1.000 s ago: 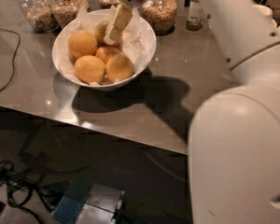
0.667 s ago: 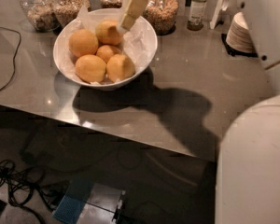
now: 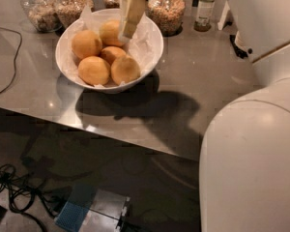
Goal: Pick orange from white bowl
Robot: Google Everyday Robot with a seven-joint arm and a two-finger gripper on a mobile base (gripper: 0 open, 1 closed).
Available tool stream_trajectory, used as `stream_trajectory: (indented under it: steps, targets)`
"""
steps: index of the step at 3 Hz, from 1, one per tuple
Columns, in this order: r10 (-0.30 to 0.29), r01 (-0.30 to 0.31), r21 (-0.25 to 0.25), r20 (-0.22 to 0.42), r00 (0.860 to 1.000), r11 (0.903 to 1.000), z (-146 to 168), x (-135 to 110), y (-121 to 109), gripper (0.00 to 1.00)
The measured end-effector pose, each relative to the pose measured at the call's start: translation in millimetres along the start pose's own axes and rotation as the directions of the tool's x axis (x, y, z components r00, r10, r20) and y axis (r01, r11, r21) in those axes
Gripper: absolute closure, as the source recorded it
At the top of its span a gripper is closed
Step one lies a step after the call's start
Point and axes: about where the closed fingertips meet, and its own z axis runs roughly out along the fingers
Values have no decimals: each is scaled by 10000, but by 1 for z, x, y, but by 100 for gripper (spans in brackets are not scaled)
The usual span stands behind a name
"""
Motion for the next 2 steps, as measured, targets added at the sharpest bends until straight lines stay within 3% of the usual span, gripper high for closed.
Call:
stream_trajectory:
  steps: [1, 2]
  targets:
    - [-198, 203, -712, 77, 9998, 9973, 23, 0, 4, 19]
    - [-40, 65, -881, 281, 9996, 9961, 45, 7, -6, 42]
